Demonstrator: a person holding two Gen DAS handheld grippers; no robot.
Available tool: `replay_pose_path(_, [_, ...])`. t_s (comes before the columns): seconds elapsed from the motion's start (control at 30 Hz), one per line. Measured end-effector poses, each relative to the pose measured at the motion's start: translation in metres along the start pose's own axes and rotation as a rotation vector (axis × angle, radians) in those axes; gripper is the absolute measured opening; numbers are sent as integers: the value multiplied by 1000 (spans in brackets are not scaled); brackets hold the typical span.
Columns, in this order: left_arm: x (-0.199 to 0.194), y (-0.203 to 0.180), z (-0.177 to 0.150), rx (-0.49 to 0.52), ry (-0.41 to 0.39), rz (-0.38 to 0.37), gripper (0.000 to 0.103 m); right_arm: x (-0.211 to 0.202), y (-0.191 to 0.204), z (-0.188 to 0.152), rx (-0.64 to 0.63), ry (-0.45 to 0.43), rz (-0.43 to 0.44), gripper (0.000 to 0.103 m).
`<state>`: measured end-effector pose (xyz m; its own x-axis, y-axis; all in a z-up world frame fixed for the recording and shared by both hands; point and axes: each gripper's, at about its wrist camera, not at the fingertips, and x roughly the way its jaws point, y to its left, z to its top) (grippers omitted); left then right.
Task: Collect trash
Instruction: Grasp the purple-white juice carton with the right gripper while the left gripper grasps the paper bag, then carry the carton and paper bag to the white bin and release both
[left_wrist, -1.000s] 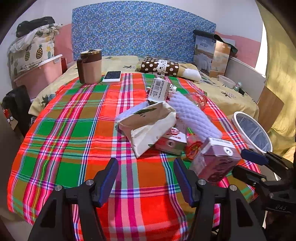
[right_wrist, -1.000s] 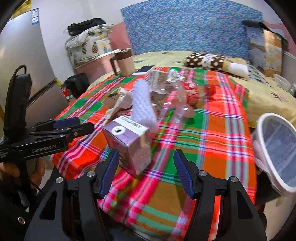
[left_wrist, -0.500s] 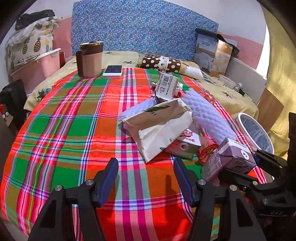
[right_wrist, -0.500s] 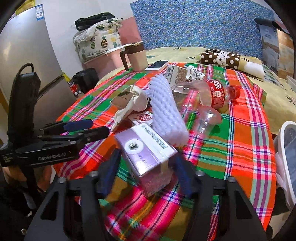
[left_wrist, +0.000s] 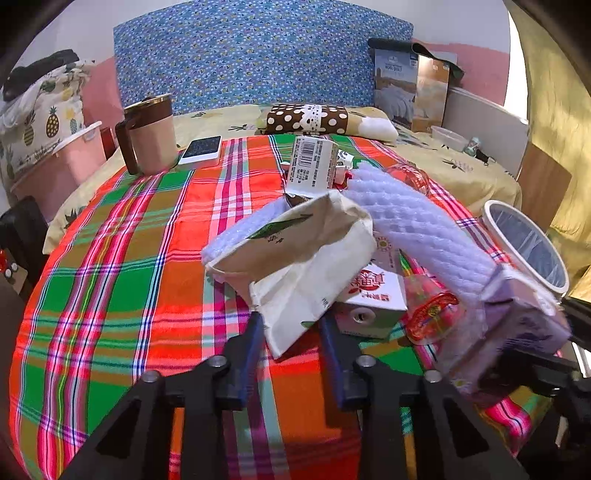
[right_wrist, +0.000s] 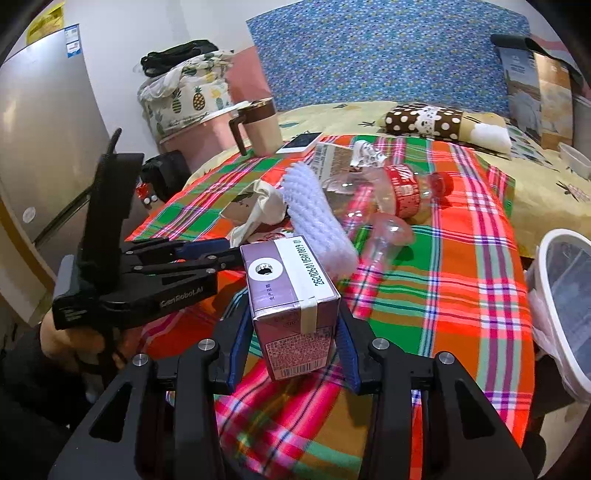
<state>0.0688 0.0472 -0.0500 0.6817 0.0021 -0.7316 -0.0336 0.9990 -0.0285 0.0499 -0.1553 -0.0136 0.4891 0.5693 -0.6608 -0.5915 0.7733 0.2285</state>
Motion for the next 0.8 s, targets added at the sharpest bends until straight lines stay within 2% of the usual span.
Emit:
replay_pose_path(0.1, [1,3,1,-11,1,-3,15,-2,-2,0,9,-11,-4,43])
replay_pose_path(0.33, [-13,11,-1,-60,-19,-14,4,-11,-7,-1,20,-32,-8,43])
replay_pose_path(0.8, [-56,-7,6,-48,-102,-34,3,-39,-22,1,48,-127,-60,43])
